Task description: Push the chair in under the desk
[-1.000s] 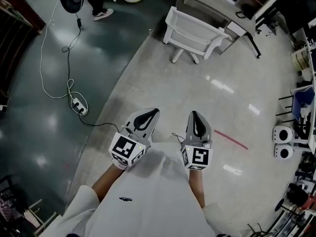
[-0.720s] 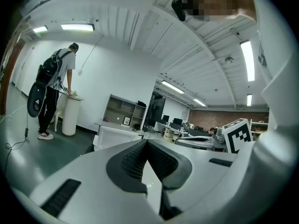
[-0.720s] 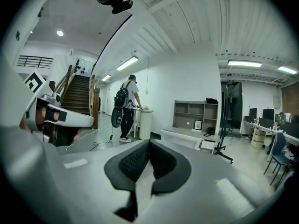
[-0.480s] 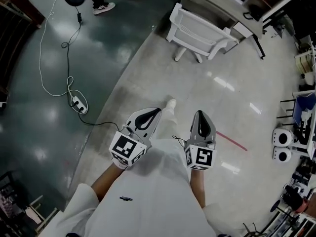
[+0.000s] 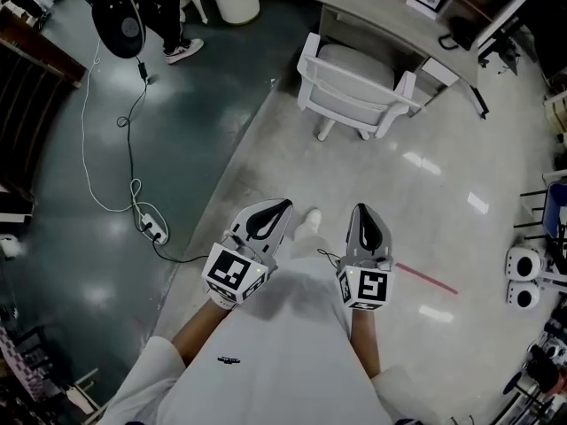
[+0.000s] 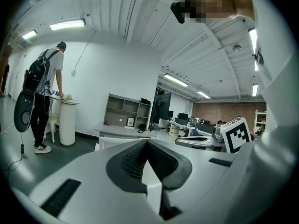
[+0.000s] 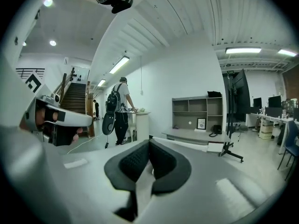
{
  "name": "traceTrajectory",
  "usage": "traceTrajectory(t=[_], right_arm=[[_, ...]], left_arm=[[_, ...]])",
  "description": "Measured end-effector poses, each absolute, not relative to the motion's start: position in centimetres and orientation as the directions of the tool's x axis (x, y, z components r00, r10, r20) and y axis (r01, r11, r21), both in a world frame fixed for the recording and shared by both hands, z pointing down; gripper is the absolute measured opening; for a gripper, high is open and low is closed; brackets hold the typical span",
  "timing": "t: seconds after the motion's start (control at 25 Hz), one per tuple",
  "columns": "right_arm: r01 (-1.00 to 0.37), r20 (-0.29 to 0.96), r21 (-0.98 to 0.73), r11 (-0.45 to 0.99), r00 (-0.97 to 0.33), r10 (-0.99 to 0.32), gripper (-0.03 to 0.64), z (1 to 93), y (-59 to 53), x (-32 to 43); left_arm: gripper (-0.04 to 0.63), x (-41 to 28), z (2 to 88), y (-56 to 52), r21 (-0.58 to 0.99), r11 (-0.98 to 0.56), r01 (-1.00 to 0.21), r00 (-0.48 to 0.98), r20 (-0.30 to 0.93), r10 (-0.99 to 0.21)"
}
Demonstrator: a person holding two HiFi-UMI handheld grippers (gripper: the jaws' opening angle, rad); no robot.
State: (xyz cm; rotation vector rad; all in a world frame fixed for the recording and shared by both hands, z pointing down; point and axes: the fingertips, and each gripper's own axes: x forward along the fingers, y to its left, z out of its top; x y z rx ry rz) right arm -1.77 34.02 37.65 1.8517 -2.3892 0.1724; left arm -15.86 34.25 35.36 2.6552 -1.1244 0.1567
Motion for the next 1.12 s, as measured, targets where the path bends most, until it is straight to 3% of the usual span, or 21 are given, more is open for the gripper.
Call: traceTrajectory(t=[0.4,0.8,1.12], right_arm=[[-0.968,0.093,-0.011,0.251,-0.251,-0.963,0.012,35.8,21.7,6.1],[-0.967,0.108,-0.023,0.253,-0.254,-0.961,0.012,36.8,14.7,8.0],[-0.98,0.131,-0.007,0.197,-0.196,-0.972,0.012,36.7,6.6,9.5]], left_arm=[[0.008,-7.8,33.5,23.7,0.152,-0.689,-0.709,0.705,0.197,-0.682],[0.008,-5.9,34.5,16.3,0.16,-0.674,-0.721,0.692,0.227,-0.685],[0.008,-4.0,35.3,6.8,0.176,-0.733,-0.658,0.751,0.229,-0.619]])
